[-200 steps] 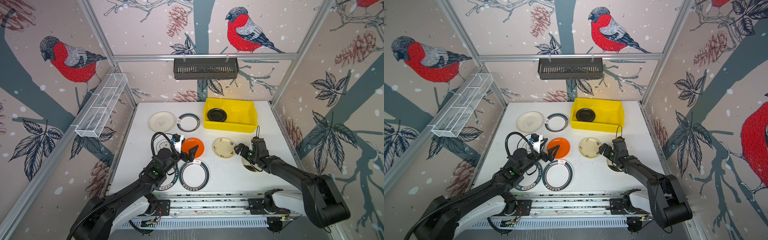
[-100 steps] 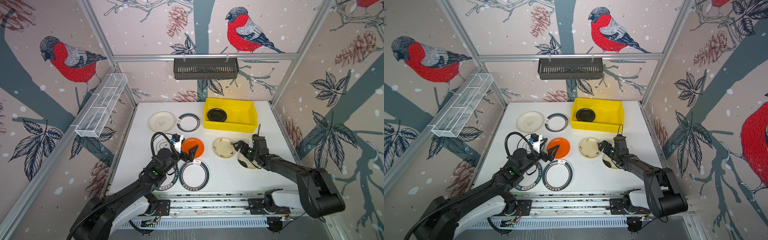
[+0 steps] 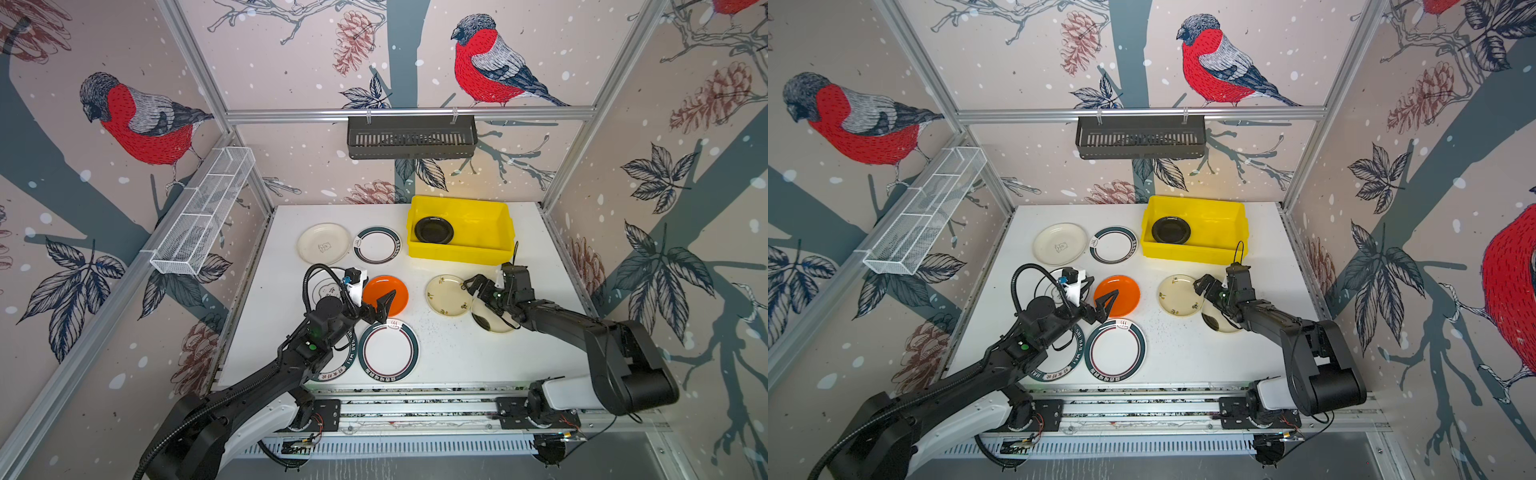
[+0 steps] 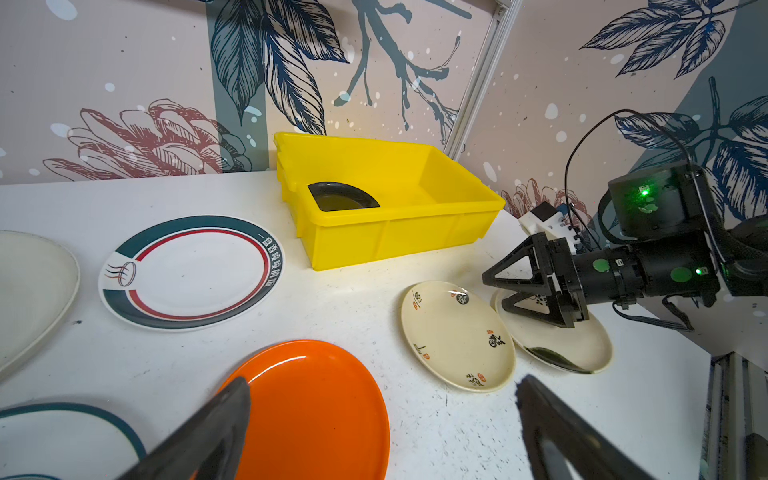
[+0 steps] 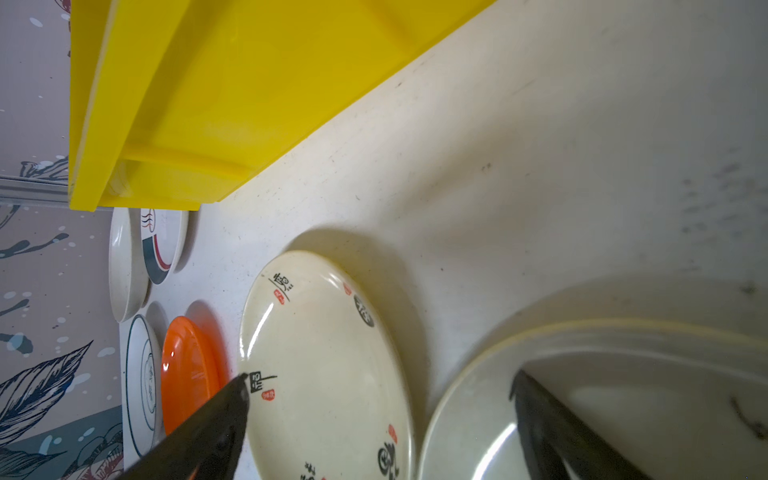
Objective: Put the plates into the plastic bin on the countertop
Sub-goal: 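Push the right gripper against the flower-print plate's rim to grasp it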
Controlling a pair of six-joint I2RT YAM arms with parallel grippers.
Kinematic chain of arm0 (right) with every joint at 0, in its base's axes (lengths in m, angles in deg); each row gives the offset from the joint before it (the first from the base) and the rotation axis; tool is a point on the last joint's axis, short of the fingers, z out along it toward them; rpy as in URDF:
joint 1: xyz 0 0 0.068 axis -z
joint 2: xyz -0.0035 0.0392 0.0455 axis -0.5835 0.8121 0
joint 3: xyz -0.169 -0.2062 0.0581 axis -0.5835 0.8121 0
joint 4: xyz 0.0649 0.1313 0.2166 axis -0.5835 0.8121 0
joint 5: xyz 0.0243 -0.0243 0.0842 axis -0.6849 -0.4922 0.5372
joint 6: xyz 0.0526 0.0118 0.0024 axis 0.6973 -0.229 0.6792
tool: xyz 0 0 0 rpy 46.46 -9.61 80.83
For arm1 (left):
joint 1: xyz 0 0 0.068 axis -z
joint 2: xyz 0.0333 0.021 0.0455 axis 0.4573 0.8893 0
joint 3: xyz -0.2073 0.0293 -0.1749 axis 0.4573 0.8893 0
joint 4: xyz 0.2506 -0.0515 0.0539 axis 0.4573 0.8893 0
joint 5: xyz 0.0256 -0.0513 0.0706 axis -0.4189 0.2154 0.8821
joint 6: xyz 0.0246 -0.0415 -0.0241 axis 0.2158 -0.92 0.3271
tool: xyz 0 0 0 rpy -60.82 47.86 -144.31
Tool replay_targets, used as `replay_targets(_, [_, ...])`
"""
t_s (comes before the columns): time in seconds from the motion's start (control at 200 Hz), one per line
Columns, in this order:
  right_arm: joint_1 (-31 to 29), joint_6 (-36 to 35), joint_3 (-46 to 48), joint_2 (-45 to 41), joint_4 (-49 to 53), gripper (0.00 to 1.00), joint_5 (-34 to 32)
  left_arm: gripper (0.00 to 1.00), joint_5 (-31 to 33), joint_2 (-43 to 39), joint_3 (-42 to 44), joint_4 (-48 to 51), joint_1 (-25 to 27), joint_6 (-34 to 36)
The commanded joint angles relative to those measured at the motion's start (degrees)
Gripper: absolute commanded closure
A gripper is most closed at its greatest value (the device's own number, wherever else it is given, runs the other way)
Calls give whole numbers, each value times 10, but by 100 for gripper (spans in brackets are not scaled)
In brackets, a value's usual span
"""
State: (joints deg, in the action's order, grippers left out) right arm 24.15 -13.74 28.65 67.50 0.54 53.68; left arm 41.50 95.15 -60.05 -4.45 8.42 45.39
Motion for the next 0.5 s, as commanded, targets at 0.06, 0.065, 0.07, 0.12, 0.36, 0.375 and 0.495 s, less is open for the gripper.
replay_targets(0.06, [10,-27,-11,-38,47,1,-4,1,-6,0,-3,-19,0,4])
replay_targets(0.065, [11,-27,-11,-39,49,1,-4,1,-6,0,-3,-19,0,4])
replay_targets(0.07, [11,-28,-11,-41,51,1,-5,1,-6,0,-3,-19,0,4])
replay_targets(0.12, [19,-36,-14,-58,70,1,-10,1,-8,1,-2,-20,0,3])
replay_targets(0.36, [78,-80,-16,-143,197,1,-34,1,-23,29,-20,-5,0,-12])
replay_targets(0.375, [81,-82,-16,-148,206,1,-38,1,-26,31,-21,-6,0,-13])
replay_targets(0.495, [102,-83,-14,-190,290,1,-104,1,-55,47,-19,-28,0,-27])
